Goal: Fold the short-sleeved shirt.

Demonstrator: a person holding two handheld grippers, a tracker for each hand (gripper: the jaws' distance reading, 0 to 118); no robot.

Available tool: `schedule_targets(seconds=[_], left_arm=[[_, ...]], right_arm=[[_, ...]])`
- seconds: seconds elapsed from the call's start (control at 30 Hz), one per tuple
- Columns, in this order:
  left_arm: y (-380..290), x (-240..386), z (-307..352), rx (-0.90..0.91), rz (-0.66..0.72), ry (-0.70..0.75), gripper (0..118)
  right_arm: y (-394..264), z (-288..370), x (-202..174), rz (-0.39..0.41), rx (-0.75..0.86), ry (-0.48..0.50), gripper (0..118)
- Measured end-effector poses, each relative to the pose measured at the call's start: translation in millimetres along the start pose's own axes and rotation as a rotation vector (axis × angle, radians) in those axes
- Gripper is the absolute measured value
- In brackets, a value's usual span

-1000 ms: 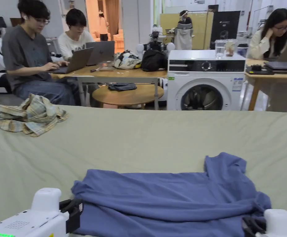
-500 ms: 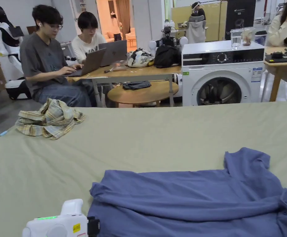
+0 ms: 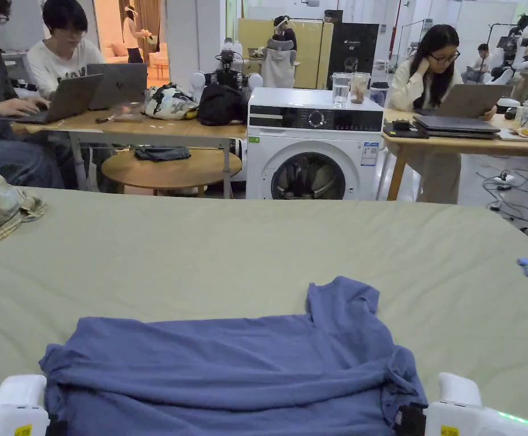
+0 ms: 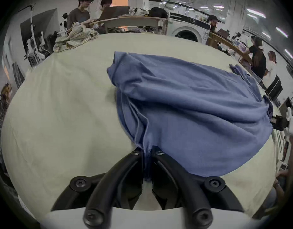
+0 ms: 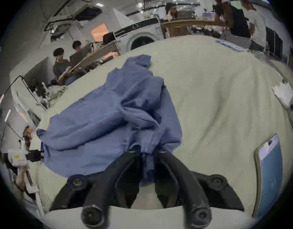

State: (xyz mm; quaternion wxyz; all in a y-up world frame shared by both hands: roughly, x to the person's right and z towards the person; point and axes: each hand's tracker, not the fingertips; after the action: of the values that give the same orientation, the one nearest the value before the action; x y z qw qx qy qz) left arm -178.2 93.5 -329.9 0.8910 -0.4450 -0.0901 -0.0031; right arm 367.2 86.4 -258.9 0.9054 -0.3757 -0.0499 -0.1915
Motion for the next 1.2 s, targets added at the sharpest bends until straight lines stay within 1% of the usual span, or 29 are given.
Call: schedule_targets(seconds=[0.03,0.1,0.17,0.2,0.23,0.27,0.37,0.43,0.47,0.53,0.6,0.67,0.7,0.73,0.77,0.8,0.83,0.87,0.93,0.97,1.03,1.1,1.13,1.17,1.2], left_arm=[[-1,2,1,0.007,-0.002,0.004,3],[1,-2,-6,0.022,-0.019,0.012,3],[-10,0,21,0.189,-0.047,-0.002,3],[-16,1,38,0.260,-0.035,0.009,2],[-18,-3,49,0.287,-0.030,0.017,2],[-21,-6,62,0.293,-0.012,-0.008,2],[-34,-15,87,0.262,0.037,-0.062,2],[-55,-17,101,0.244,0.014,-0.060,2],[-65,-17,106,0.230,0.013,-0.061,2],[-90,-20,114,0.172,0.038,-0.085,2],[-116,-21,123,0.169,0.015,-0.069,2],[-135,-10,136,0.199,-0.019,-0.037,2],[-139,-10,135,0.190,-0.010,-0.039,4],[-141,-13,135,0.183,0.017,-0.063,16],[-146,-16,130,0.213,0.057,-0.114,41],[-145,-15,129,0.221,0.068,-0.097,77],[-143,-14,130,0.214,0.062,-0.072,82],[-141,-11,132,0.234,0.055,-0.074,82],[-135,-1,146,0.322,0.042,-0.123,82],[-130,5,149,0.348,0.038,-0.121,82],[-120,21,157,0.434,0.014,-0.103,82],[-101,42,161,0.481,-0.032,-0.056,82],[-94,48,161,0.483,-0.041,-0.058,81],[-88,56,162,0.499,-0.051,-0.072,82],[-82,60,161,0.509,-0.060,-0.102,80]], right_arm=[[-1,3,-3,0.027,0.004,-0.010,10],[-2,8,-2,0.042,0.015,-0.019,10],[-2,24,-4,0.039,0.050,-0.056,10],[-6,36,-6,0.059,0.087,-0.076,10],[-7,44,-7,0.075,0.100,-0.090,9],[-11,54,-7,0.093,0.104,-0.107,9],[-31,79,-5,0.100,0.106,-0.115,9],[-51,93,1,0.119,0.099,-0.158,9],[-61,99,5,0.107,0.092,-0.153,9],[-83,118,13,0.049,0.086,-0.137,9],[-102,132,16,0.033,0.069,-0.148,9],[-114,137,18,0.036,0.050,-0.139,10],[-118,139,18,0.039,0.054,-0.131,16],[-119,139,17,0.045,0.080,-0.123,31],[-121,139,17,0.061,0.108,-0.147,54],[-119,139,15,0.088,0.111,-0.185,71],[-118,141,13,0.107,0.119,-0.209,70],[-115,146,12,0.119,0.139,-0.209,70],[-105,159,4,0.125,0.194,-0.127,70],[-100,162,-2,0.144,0.228,-0.100,70],[-90,164,-20,0.221,0.285,-0.093,70],[-79,160,-43,0.283,0.326,-0.029,70],[-76,157,-50,0.291,0.331,-0.008,70],[-71,152,-60,0.296,0.323,0.014,69],[-69,147,-66,0.305,0.322,0.027,62]])
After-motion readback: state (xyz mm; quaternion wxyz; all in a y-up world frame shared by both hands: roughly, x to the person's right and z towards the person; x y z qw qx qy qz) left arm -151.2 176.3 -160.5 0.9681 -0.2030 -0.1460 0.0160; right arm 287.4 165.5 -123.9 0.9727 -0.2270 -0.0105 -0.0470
